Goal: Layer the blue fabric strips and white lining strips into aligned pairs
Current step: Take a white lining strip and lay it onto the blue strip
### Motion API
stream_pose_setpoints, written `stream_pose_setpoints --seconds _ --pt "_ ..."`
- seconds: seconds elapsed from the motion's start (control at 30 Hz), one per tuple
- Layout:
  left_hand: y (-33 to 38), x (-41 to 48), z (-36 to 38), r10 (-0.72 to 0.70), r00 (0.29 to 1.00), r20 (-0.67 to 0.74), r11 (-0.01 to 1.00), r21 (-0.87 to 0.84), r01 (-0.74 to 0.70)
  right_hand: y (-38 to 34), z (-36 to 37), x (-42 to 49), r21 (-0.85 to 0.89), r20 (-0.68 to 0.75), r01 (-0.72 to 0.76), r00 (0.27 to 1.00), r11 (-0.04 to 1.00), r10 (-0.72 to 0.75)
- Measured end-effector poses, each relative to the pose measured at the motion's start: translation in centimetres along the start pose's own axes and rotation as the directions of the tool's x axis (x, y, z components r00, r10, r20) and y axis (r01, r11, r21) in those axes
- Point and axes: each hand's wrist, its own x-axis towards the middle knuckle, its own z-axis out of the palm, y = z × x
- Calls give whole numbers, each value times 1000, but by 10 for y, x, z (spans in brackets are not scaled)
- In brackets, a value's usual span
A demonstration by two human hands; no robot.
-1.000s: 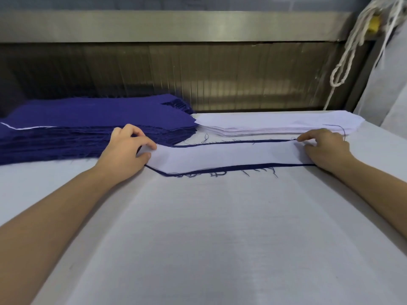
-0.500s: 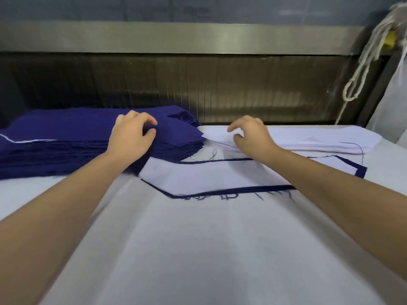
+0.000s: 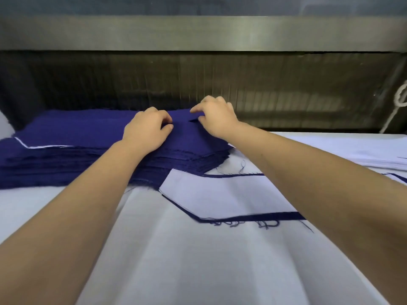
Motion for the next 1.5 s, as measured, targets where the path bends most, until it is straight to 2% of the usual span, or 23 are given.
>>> stream_pose_setpoints --seconds 0.1,0.27,0.5,0.73,0.9,0.97,1.1,1.17,1.37,1.5 --pt "-4 -2 -1 16 1000 21 1000 14 -16 -5 4 11 -74 36 39 999 996 -37" --pt "-10 0 3 16 999 30 998 62 -18 -12 14 13 -173 -26 87 995 981 -93" --pt "-12 2 2 2 995 102 995 104 -12 -12 15 14 -179 25 100 995 979 -97" --pt "-13 2 -4 -37 984 175 999 36 31 -16 13 15 -167 -41 49 998 985 -56" --pt "-11 0 -2 -40 987 156 999 17 38 -24 10 20 -137 -95 16 995 990 -29" --pt "-11 0 -2 -41 987 157 999 15 39 -26 8 23 -116 -67 21 997 993 -29" --pt "-11 1 -2 -36 985 167 999 22 33 -25 3 27 -75 121 130 985 989 -121" --pt "-11 1 -1 -29 986 164 999 22 26 -23 1 28 -84 160 149 978 985 -135" --pt "-16 1 -1 14 990 140 999 27 -18 -26 1 31 -169 72 145 988 975 -134" --pt "-17 1 0 18 990 140 1000 16 -20 -29 1 29 -67 18 69 998 995 -67"
